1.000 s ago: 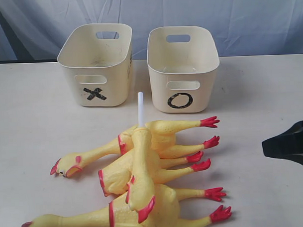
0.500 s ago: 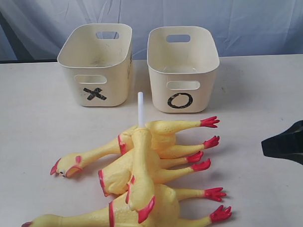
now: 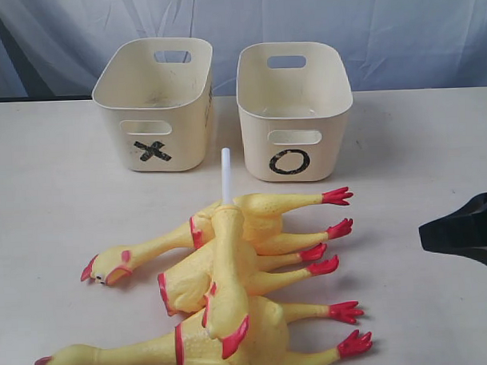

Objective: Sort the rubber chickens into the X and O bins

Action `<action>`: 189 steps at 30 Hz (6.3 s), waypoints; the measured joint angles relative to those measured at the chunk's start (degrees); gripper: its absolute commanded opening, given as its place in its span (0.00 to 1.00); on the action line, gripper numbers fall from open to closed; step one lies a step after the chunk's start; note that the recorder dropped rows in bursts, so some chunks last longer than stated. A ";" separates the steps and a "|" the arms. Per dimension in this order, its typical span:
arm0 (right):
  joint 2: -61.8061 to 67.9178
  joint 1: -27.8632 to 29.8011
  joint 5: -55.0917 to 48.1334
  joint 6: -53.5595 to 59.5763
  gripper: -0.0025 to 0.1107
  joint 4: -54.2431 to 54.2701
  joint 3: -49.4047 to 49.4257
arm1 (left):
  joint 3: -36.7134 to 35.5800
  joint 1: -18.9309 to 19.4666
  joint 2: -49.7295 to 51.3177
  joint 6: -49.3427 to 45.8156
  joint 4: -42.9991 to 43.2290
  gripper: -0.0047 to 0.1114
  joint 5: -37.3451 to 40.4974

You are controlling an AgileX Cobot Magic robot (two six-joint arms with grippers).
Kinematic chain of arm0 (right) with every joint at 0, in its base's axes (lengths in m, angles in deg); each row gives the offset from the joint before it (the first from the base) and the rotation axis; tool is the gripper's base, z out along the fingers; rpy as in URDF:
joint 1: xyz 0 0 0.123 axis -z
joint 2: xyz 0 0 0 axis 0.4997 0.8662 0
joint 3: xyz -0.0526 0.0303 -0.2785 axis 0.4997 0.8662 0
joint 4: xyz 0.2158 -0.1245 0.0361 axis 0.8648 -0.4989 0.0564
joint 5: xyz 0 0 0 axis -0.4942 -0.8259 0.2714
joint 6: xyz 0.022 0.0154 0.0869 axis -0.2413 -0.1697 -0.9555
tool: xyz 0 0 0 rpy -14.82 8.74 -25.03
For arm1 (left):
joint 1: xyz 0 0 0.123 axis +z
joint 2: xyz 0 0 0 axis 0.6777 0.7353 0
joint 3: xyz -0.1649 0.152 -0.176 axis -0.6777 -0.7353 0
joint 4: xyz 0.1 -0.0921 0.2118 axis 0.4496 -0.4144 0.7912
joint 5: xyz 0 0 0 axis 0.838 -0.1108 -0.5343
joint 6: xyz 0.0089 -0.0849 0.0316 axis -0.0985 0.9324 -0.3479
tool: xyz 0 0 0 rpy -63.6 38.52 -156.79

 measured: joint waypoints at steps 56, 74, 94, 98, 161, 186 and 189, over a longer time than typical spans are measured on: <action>0.00 0.00 0.00 3.38 0.02 4.29 0.00 | 37.30 -0.41 60.88 -24.59 -7.71 0.05 50.87; 0.00 0.00 0.00 3.49 0.02 4.51 0.00 | 43.60 -21.99 79.35 -25.41 -9.52 0.05 36.61; 0.00 0.00 0.00 3.73 0.02 4.73 0.00 | 45.08 -25.93 86.23 -25.41 -16.86 0.40 32.54; 0.00 0.00 0.00 3.73 0.02 4.73 0.00 | 45.50 -25.93 86.33 -25.41 -17.51 0.50 32.54; 0.00 0.00 -0.13 3.97 0.02 5.59 0.00 | 48.57 -31.25 95.35 -26.60 -16.81 0.17 27.79; 0.00 0.00 -0.13 3.97 0.02 5.59 0.00 | 54.94 -30.83 88.99 -22.09 -6.40 0.17 27.97; 0.00 0.00 -0.13 3.97 0.02 5.59 0.00 | 56.59 -29.10 88.05 -21.09 -4.33 0.17 26.40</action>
